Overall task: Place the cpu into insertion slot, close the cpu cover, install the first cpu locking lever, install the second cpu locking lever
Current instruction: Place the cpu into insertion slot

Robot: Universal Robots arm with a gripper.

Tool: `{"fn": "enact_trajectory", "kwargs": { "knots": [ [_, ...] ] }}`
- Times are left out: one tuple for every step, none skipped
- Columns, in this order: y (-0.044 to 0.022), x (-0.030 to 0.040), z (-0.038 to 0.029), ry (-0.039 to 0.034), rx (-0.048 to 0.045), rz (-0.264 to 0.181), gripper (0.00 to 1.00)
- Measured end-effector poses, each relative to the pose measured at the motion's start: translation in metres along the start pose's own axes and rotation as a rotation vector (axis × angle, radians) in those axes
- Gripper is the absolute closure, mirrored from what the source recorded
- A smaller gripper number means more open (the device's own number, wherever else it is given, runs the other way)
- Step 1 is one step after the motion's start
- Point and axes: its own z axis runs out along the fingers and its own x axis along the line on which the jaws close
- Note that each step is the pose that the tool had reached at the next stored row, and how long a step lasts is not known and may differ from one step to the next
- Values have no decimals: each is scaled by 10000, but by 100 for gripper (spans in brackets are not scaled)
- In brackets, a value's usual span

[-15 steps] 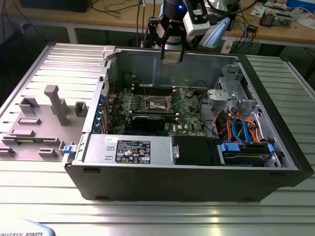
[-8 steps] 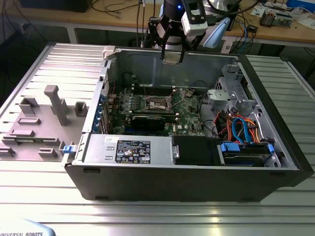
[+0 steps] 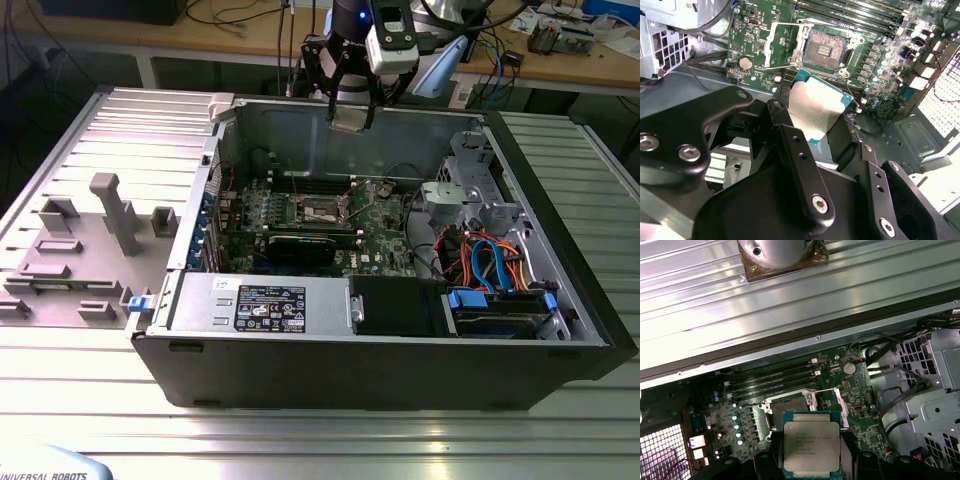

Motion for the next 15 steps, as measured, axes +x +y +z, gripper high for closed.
{"fn": "enact_trajectory", "kwargs": {
  "knots": [
    [0, 0, 0, -1, 0, 3, 46],
    [0, 0, 0, -1, 0, 4, 46],
    [0, 0, 0, -1, 0, 5, 46],
    [0, 0, 0, -1, -1, 5, 46],
    [0, 0, 0, -1, -1, 5, 46],
    [0, 0, 0, -1, -1, 5, 46],
    [0, 0, 0, -1, -1, 5, 46],
    [0, 0, 0, -1, -1, 6, 46],
    [0, 0, 0, -1, -1, 11, 46],
    [0, 0, 0, -5, -1, 50, 46],
    [0, 0, 1, -7, -2, 81, 46],
    [0, 0, 0, -10, -1, 117, 46],
    [0, 0, 1, -19, -2, 218, 46],
    [0, 0, 1, -25, -4, 283, 46],
    [0, 0, 1, -30, -5, 360, 46]
  ]
}}
